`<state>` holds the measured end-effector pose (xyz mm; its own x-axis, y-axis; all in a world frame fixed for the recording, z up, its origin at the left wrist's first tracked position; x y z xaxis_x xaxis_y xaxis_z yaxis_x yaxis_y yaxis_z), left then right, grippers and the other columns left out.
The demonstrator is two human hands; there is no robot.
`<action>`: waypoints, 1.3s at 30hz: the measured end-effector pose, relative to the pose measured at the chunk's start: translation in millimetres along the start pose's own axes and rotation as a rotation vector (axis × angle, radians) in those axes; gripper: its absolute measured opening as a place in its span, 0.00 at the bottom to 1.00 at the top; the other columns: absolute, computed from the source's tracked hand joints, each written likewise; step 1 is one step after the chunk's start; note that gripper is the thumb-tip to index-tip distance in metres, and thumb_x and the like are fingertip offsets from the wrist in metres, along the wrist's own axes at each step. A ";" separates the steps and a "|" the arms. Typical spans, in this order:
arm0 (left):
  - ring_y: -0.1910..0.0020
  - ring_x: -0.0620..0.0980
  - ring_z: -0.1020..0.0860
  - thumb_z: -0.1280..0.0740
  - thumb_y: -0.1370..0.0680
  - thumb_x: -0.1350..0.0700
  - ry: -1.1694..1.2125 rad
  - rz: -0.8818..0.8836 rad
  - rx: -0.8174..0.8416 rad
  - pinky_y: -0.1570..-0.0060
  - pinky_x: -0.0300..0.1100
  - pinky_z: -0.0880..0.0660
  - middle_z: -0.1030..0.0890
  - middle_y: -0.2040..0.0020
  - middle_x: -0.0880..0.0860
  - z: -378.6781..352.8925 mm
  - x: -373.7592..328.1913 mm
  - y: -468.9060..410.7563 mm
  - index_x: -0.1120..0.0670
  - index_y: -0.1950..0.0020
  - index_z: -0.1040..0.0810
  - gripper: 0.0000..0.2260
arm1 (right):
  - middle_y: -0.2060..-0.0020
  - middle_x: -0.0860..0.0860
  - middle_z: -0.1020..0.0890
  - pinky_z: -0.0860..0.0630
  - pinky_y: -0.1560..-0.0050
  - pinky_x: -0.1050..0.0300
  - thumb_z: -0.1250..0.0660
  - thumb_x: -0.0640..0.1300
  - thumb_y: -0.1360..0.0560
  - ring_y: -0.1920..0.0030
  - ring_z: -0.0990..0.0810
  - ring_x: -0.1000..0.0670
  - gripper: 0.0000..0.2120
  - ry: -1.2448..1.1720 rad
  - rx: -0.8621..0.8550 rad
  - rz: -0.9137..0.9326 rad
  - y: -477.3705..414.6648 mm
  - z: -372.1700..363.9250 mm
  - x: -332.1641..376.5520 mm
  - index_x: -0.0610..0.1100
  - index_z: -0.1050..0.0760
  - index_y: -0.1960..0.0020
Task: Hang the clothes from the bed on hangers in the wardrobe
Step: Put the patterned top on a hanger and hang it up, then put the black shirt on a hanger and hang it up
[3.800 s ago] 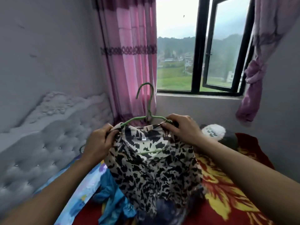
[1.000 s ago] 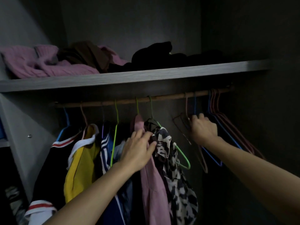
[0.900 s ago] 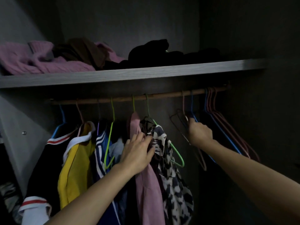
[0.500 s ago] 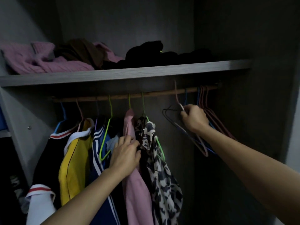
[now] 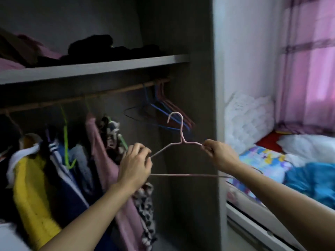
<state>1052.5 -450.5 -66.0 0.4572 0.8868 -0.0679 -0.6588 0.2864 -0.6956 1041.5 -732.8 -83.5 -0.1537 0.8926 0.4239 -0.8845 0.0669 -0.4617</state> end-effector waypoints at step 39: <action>0.52 0.50 0.25 0.38 0.21 0.47 0.705 -0.512 0.884 0.50 0.47 0.28 0.27 0.56 0.49 -460.2 -813.2 -19.9 0.51 0.52 0.21 0.09 | 0.67 0.42 0.19 0.26 0.62 0.44 0.37 0.56 0.22 0.65 0.21 0.42 0.21 -0.009 -0.226 -1.141 333.0 326.3 -716.9 0.41 0.21 0.64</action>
<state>968.8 -1344.3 -326.1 0.8216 0.2904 -0.4906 -0.3612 0.9310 -0.0537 713.5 -1495.9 -287.0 0.6773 0.2598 0.6883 -0.4129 0.9086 0.0634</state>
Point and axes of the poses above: each hand's wrist, its own y-axis away from the middle knuckle, its own z-axis out of the back of the hand, x = y × z, the point moved 2 cm from there along -y, towards the middle knuckle
